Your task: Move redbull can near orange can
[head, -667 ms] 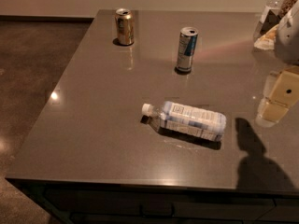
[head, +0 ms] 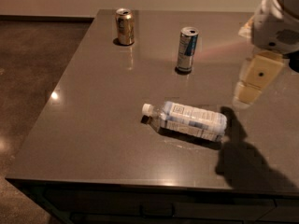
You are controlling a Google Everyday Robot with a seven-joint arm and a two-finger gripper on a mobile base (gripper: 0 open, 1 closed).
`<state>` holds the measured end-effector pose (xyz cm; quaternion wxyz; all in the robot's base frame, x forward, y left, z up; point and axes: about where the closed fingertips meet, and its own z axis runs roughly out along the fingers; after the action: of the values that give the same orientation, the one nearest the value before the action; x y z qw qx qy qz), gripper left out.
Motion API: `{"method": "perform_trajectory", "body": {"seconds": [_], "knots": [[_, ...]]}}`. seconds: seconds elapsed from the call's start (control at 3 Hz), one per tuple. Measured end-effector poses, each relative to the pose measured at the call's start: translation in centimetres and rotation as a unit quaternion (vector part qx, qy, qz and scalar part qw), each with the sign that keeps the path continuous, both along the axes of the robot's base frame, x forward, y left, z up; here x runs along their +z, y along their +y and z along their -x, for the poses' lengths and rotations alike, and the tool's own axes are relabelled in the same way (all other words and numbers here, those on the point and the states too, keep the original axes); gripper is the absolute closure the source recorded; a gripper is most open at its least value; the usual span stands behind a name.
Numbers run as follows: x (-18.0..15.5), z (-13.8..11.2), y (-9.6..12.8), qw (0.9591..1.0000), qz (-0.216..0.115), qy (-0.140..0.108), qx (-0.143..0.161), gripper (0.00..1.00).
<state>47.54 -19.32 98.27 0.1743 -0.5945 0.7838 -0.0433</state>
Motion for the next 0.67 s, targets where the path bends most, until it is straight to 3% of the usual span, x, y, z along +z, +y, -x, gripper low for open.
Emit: {"method": "perform_trajectory", "body": {"seconds": [0.67], "knots": [[-1.1, -8.5, 2.2, 0.9970, -0.019, -0.029, -0.070, 0.00]]}}
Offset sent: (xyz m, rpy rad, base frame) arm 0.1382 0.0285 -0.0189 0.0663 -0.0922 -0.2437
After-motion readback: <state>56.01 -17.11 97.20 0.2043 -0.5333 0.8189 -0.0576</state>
